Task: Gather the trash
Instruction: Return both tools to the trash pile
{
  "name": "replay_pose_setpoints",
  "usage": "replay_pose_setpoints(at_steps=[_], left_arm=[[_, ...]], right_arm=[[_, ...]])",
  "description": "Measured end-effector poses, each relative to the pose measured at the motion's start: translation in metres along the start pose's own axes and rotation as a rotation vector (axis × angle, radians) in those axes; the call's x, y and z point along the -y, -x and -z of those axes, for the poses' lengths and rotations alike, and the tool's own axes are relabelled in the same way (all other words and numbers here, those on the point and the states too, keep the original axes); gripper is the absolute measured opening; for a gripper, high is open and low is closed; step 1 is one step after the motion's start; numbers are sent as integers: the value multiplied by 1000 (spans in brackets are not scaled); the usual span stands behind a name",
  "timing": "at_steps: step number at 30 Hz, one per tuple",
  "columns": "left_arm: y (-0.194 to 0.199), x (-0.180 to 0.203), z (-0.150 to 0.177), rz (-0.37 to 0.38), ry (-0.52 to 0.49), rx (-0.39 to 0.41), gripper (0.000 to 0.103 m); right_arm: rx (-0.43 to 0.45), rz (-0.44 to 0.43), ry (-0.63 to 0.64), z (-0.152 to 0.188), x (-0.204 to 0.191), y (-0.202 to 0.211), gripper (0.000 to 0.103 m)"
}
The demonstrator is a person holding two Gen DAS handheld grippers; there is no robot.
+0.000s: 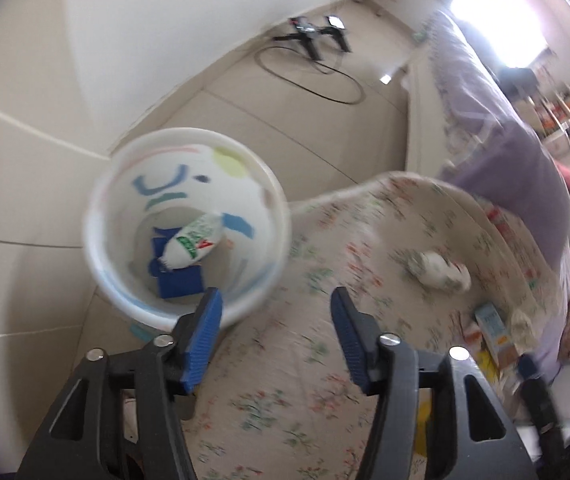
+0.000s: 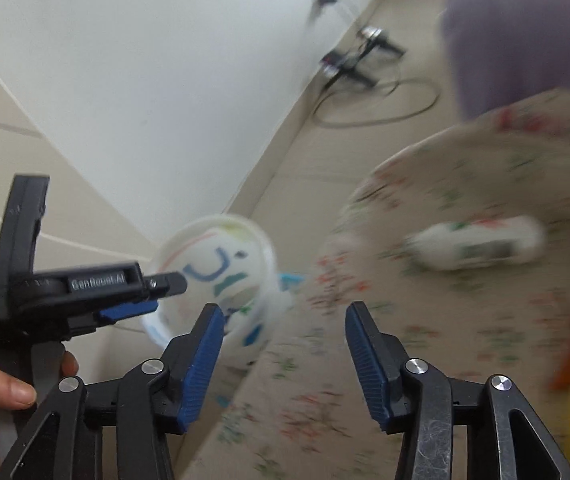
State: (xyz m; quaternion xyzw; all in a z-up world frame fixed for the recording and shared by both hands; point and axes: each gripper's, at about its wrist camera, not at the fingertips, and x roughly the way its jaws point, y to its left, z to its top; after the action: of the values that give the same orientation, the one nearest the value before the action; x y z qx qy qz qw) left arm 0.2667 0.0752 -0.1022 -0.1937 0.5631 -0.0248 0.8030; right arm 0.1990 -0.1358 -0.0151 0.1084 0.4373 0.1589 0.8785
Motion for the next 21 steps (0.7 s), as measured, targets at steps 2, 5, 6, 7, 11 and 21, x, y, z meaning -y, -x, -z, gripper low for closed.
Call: replay_pose_setpoints(at_steps=[2,5,6,7,11,21], left_arm=[[-3,30,15,23,-90,-24,63],[-9,70,41,43,-214,-55,64],[-11,81,50,50,-245,-67,64],[-13,91,58,61,-270,-85,64],[-28,124,97,151,-334,-205,64],[-70,158,162,229,-319,-359,64]], right_arm=[[48,57,-12,-2,18,35,59],[108,132,-40,-1,48,81,61],[122,159,-48,0,58,93,63],[133,185,-59,3,68,103,66],[127,245,-158,32,124,120,68],[-41,223,-262,73,181,93,69]])
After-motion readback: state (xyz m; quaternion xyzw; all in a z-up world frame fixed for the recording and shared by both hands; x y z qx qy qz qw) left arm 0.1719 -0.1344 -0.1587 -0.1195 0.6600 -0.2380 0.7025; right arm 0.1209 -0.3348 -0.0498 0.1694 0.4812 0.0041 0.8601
